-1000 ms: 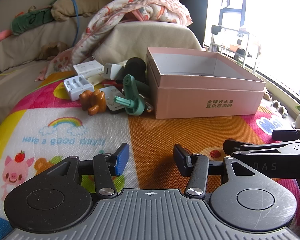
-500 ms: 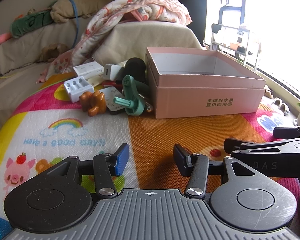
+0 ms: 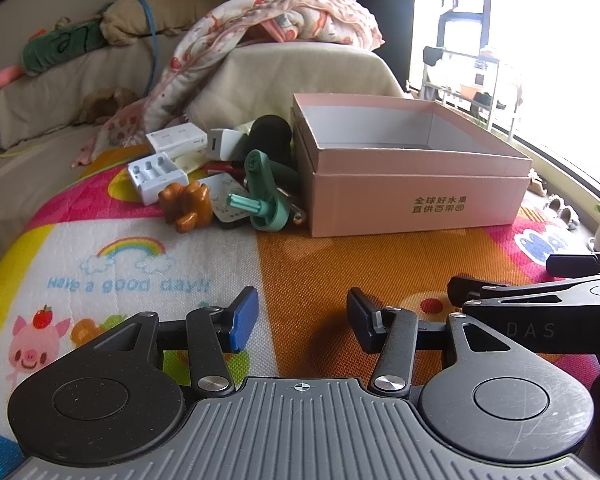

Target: Organize rigid objects

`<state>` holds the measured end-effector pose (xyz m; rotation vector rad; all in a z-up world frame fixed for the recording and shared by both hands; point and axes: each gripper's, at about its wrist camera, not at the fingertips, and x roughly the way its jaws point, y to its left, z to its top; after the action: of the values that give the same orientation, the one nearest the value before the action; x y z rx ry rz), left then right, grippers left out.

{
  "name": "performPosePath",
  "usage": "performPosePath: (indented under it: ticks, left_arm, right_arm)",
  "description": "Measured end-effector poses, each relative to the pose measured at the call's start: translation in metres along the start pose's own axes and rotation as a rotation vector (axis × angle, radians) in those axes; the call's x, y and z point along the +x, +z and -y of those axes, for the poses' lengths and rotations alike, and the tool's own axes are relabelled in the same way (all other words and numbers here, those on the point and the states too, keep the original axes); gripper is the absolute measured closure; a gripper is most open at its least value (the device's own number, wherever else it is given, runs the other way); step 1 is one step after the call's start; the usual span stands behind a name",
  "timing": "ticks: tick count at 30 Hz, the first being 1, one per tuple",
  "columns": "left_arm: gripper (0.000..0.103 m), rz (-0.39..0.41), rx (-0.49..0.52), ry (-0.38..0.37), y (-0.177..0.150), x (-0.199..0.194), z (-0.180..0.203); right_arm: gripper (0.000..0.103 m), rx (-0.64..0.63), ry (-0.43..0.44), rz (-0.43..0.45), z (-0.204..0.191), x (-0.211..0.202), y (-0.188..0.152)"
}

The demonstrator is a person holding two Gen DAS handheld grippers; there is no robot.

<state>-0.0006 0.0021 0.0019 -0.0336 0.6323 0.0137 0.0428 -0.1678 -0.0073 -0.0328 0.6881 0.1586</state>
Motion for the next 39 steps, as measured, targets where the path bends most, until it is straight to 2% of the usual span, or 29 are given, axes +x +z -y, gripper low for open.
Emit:
performPosePath:
  ticks: [6, 10, 14, 17, 20, 23, 26, 29, 32, 33, 35, 37, 39]
  left_arm:
    - [0.049, -0.003, -0.012, -0.010, 0.000, 0.001, 0.000]
    - [0.050, -0.016, -0.023, -0.017, 0.004, 0.001, -0.002]
    - [0.050, -0.035, -0.043, -0.042, 0.009, 0.002, -0.007]
    - [0.050, -0.029, -0.044, -0.049, 0.016, 0.000, -0.011]
    - [0.050, -0.014, -0.035, -0.065, 0.029, -0.001, -0.020]
    - [0.050, 0.040, -0.081, -0.080, 0.061, 0.001, -0.053]
    - [0.051, 0.039, -0.213, -0.066, 0.118, 0.029, -0.110]
    - [0.052, -0.001, -0.282, -0.012, 0.170, 0.086, -0.155]
    - [0.052, -0.051, -0.326, 0.043, 0.200, 0.148, -0.181]
    - [0.052, -0.043, -0.327, 0.066, 0.205, 0.163, -0.184]
    - [0.051, -0.024, -0.252, 0.105, 0.215, 0.190, -0.180]
    - [0.052, -0.055, -0.175, 0.156, 0.219, 0.212, -0.175]
    - [0.052, -0.123, -0.166, 0.120, 0.216, 0.226, -0.174]
  right_arm:
    - [0.000, 0.005, 0.008, -0.009, 0.001, 0.001, 0.001]
    - [0.000, -0.017, 0.045, -0.073, 0.006, 0.003, 0.009]
    - [0.000, -0.020, 0.025, -0.108, 0.002, 0.004, 0.013]
    - [0.000, -0.023, 0.022, -0.103, 0.001, 0.003, 0.012]
    - [0.000, -0.024, 0.038, -0.091, 0.004, 0.001, 0.009]
    - [0.000, -0.024, 0.039, -0.088, 0.004, 0.000, 0.008]
    - [0.000, -0.026, 0.031, -0.083, 0.003, -0.002, 0.007]
    - [0.000, -0.023, 0.022, -0.078, 0.002, -0.002, 0.005]
    - [0.000, -0.021, 0.017, -0.075, 0.000, -0.002, 0.005]
    - [0.000, -0.020, 0.018, -0.074, 0.000, -0.002, 0.005]
    - [0.000, -0.019, 0.018, -0.074, 0.000, -0.002, 0.005]
    - [0.000, -0.018, 0.018, -0.074, 0.000, -0.002, 0.005]
    - [0.000, -0.016, 0.019, -0.074, 0.000, -0.002, 0.005]
